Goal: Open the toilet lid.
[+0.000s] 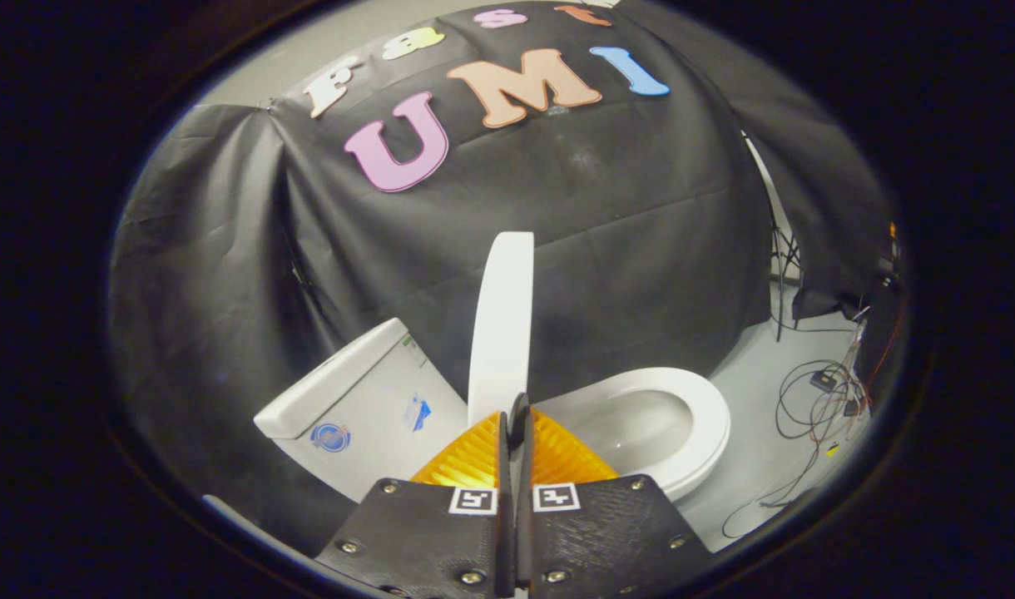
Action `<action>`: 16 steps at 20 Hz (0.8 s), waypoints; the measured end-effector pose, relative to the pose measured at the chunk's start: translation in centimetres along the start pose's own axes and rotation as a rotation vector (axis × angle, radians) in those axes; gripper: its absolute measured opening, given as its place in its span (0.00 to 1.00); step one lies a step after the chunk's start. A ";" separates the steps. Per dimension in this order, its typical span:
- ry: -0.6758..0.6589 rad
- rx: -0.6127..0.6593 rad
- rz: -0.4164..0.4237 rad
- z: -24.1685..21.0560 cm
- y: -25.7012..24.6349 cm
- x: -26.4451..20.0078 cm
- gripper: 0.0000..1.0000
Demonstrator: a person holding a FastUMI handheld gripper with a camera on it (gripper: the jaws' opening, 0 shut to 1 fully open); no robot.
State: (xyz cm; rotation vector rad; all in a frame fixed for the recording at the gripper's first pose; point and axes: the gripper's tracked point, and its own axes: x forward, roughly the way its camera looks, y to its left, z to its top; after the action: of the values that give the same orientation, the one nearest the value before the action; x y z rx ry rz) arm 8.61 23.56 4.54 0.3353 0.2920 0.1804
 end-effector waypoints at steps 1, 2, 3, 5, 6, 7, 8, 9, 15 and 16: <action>0.000 -0.006 0.007 0.0 0.4 0.0 0.02; 0.002 -0.012 0.012 0.0 0.7 0.0 0.02; 0.002 -0.021 0.016 0.0 1.0 0.0 0.02; 0.004 -0.035 0.020 0.0 1.9 0.0 0.02; 0.003 -0.046 0.026 0.1 2.3 0.0 0.02; 0.004 -0.059 0.027 0.1 2.6 0.0 0.02; 0.000 -0.066 0.026 0.2 3.0 0.1 0.02; -0.003 -0.074 0.026 0.1 3.4 0.0 0.02; -0.019 -0.132 0.024 0.0 5.3 0.1 0.02; -0.025 -0.148 0.019 0.1 5.7 0.0 0.02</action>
State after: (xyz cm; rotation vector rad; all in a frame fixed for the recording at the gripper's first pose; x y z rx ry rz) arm 7.93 28.81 6.58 0.1934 0.2491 0.2153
